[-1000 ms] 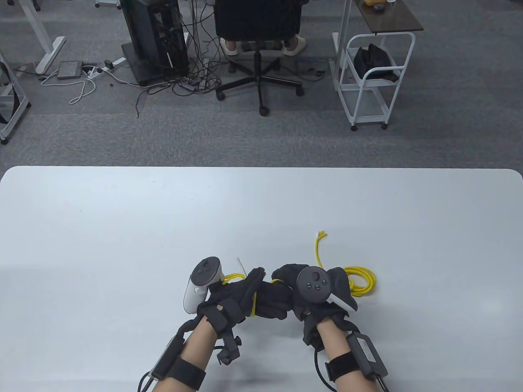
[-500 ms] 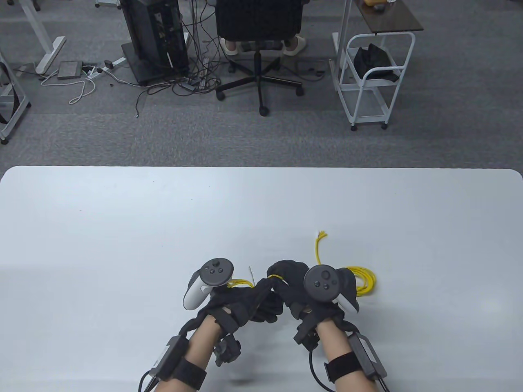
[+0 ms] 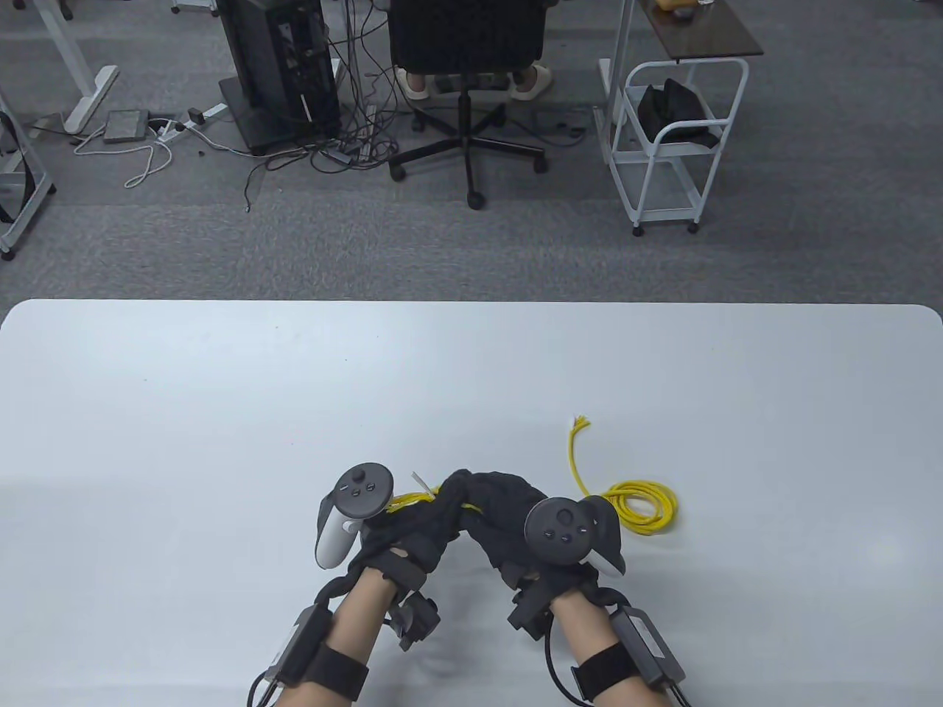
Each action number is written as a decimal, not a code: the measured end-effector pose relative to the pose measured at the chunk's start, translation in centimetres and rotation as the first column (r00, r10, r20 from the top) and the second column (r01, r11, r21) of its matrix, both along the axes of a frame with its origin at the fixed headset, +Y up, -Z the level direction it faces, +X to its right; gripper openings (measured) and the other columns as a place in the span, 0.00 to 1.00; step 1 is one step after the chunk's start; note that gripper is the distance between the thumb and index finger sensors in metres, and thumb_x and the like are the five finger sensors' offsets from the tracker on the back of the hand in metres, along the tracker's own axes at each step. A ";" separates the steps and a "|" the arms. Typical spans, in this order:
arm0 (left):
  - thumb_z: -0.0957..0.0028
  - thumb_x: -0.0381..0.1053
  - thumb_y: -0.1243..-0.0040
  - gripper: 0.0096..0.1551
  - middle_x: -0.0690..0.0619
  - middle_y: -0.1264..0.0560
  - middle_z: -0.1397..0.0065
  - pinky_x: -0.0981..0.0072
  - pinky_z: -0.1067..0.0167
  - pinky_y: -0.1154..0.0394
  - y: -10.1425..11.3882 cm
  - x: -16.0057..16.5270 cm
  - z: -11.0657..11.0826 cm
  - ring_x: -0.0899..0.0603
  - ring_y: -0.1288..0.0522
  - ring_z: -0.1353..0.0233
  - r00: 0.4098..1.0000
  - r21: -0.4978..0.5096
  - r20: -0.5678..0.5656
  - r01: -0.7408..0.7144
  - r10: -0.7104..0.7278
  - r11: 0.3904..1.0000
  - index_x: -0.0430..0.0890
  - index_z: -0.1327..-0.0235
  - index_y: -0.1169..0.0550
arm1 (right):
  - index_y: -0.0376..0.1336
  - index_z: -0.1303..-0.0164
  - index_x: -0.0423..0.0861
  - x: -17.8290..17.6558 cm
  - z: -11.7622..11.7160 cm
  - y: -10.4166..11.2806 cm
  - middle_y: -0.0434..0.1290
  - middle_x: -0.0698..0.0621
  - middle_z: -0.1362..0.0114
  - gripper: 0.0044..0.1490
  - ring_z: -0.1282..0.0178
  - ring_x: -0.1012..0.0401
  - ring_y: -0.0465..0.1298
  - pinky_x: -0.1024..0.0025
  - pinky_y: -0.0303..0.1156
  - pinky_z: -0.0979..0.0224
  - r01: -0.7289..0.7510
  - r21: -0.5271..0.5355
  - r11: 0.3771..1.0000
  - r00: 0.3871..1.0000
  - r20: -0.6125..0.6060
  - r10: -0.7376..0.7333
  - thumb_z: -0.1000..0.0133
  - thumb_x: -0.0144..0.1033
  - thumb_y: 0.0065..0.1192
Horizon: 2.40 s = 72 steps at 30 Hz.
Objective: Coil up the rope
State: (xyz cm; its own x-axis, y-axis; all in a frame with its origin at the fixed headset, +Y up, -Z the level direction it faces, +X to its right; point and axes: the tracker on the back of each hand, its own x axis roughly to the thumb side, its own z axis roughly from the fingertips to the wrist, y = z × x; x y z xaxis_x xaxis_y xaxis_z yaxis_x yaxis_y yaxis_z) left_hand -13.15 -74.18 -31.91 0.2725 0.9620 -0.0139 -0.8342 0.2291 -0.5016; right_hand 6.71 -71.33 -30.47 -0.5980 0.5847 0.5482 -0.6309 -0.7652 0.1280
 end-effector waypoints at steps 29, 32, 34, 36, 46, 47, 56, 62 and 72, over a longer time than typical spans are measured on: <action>0.36 0.62 0.48 0.28 0.49 0.19 0.26 0.62 0.34 0.22 1.7 -0.5 0.2 0.45 0.15 0.33 0.913 0.163 -0.066 -0.389 0.403 0.907 0.53 0.27 0.25 | 0.64 0.31 0.46 -0.1 -0.8 -2.0 0.66 0.39 0.23 0.27 0.26 0.37 0.66 0.30 0.57 0.28 -0.248 -0.115 0.962 0.968 -0.009 0.249 0.36 0.46 0.53; 0.34 0.60 0.51 0.28 0.49 0.22 0.23 0.61 0.30 0.25 1.8 -0.4 0.3 0.45 0.18 0.29 0.910 0.177 -0.074 -0.390 0.407 0.904 0.53 0.23 0.28 | 0.64 0.32 0.47 -0.2 -0.8 -2.0 0.66 0.39 0.23 0.26 0.26 0.37 0.66 0.30 0.57 0.28 -0.253 -0.123 0.960 0.968 -0.027 0.251 0.36 0.46 0.53; 0.35 0.60 0.52 0.28 0.49 0.25 0.20 0.60 0.27 0.29 1.8 -0.3 0.4 0.44 0.21 0.25 0.906 0.176 -0.070 -0.402 0.418 0.899 0.55 0.22 0.30 | 0.64 0.32 0.47 -0.2 -0.8 -2.1 0.66 0.39 0.22 0.26 0.25 0.37 0.66 0.30 0.57 0.28 -0.257 -0.133 0.957 0.966 -0.042 0.254 0.36 0.46 0.54; 0.35 0.60 0.52 0.28 0.50 0.26 0.19 0.59 0.26 0.30 1.7 -0.1 0.3 0.44 0.23 0.24 0.909 0.167 -0.041 -0.403 0.414 0.900 0.56 0.22 0.30 | 0.64 0.31 0.48 -0.2 -0.8 -2.2 0.65 0.39 0.22 0.26 0.25 0.36 0.65 0.30 0.57 0.28 -0.270 -0.144 0.952 0.963 -0.053 0.265 0.36 0.46 0.53; 0.36 0.66 0.57 0.34 0.44 0.17 0.30 0.57 0.38 0.22 1.4 0.9 0.5 0.41 0.14 0.38 0.880 0.093 0.043 -0.474 0.472 0.875 0.49 0.29 0.21 | 0.64 0.31 0.47 0.3 -1.0 -1.9 0.65 0.39 0.22 0.26 0.25 0.36 0.65 0.30 0.57 0.28 -0.261 -0.144 0.955 0.965 -0.003 0.263 0.36 0.45 0.54; 0.36 0.66 0.57 0.35 0.43 0.16 0.32 0.57 0.39 0.21 1.4 0.9 0.5 0.40 0.13 0.40 0.887 0.094 0.045 -0.462 0.460 0.882 0.49 0.30 0.20 | 0.64 0.31 0.47 0.5 -1.0 -1.8 0.65 0.39 0.22 0.26 0.25 0.36 0.65 0.30 0.57 0.28 -0.249 -0.143 0.958 0.968 0.005 0.252 0.36 0.45 0.54; 0.36 0.68 0.62 0.39 0.41 0.12 0.40 0.57 0.45 0.20 0.9 1.3 0.2 0.40 0.11 0.47 0.934 0.036 0.134 -0.339 0.332 0.940 0.46 0.37 0.16 | 0.63 0.33 0.47 2.4 -1.5 -0.8 0.65 0.40 0.22 0.25 0.25 0.37 0.65 0.30 0.57 0.28 -0.187 -0.109 0.976 0.976 0.095 0.198 0.37 0.45 0.57; 0.36 0.69 0.64 0.40 0.41 0.11 0.42 0.57 0.46 0.19 0.5 1.5 0.0 0.40 0.10 0.48 0.951 -0.033 0.215 -0.222 0.224 0.975 0.46 0.40 0.14 | 0.63 0.33 0.47 3.9 -1.9 -0.4 0.65 0.40 0.22 0.25 0.25 0.37 0.65 0.30 0.57 0.28 -0.125 -0.116 0.985 0.979 0.149 0.142 0.37 0.44 0.57; 0.35 0.69 0.66 0.42 0.39 0.13 0.37 0.54 0.42 0.22 -0.3 2.3 0.2 0.37 0.12 0.43 0.940 -0.077 0.341 0.038 -0.010 0.996 0.45 0.37 0.15 | 0.63 0.33 0.46 4.2 -1.9 -0.1 0.65 0.40 0.22 0.25 0.25 0.37 0.65 0.30 0.57 0.28 -0.023 -0.137 0.990 0.987 0.152 0.044 0.37 0.44 0.57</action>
